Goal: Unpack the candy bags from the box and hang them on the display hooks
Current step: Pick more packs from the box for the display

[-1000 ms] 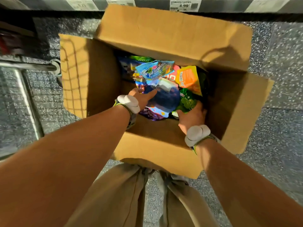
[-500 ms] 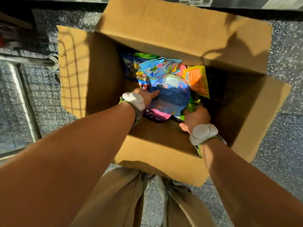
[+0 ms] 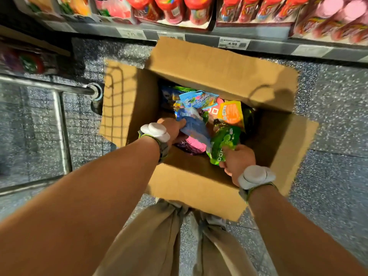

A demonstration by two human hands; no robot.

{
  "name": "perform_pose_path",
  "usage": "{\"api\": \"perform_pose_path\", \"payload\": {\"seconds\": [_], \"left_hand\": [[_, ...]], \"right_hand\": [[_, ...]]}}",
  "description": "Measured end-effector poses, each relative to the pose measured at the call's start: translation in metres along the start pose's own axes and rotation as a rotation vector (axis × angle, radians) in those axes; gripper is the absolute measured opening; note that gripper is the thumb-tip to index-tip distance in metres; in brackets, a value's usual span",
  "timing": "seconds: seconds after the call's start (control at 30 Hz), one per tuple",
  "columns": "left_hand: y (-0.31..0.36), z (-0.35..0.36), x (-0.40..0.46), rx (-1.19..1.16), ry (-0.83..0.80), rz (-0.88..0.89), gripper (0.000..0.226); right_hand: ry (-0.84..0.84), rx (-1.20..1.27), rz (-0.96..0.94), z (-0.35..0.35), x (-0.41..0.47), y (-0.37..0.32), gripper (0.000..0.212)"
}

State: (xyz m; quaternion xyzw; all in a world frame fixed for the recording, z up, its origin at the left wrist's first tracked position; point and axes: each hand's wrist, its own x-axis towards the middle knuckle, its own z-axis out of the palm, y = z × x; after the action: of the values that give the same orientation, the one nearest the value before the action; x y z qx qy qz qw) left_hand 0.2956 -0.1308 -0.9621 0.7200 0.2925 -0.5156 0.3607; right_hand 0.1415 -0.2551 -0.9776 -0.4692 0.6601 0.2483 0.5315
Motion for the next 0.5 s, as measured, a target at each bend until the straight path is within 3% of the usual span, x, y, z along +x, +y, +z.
{"api": "perform_pose_path", "payload": {"seconds": [0.1,0.23,0.33,0.5], "left_hand": [[0.002,-0.004,-0.011,0.029,-0.005,0.012,0.038],[0.001,-0.007,-0.038,-0.033,0.01,0.018,0.016],[-0.005,-0.007,-0.063,-0.141,0.02,0.006,0.012],[-0.011,-0.001,-0.121,-0.173,-0.112,0.009,0.023]], "right_hand": [[0.029,-0.078,-0.117,-0.011,-0.011,-0.003,0.017],[0.089,-0.217,-0.322,-0.024,-0.043,-0.011,0.026],[0.093,-0.35,-0.477,-0.031,-0.072,-0.015,0.032],[-0.039,-0.404,-0.643,-0.047,-0.125,-0.019,0.022]]}}
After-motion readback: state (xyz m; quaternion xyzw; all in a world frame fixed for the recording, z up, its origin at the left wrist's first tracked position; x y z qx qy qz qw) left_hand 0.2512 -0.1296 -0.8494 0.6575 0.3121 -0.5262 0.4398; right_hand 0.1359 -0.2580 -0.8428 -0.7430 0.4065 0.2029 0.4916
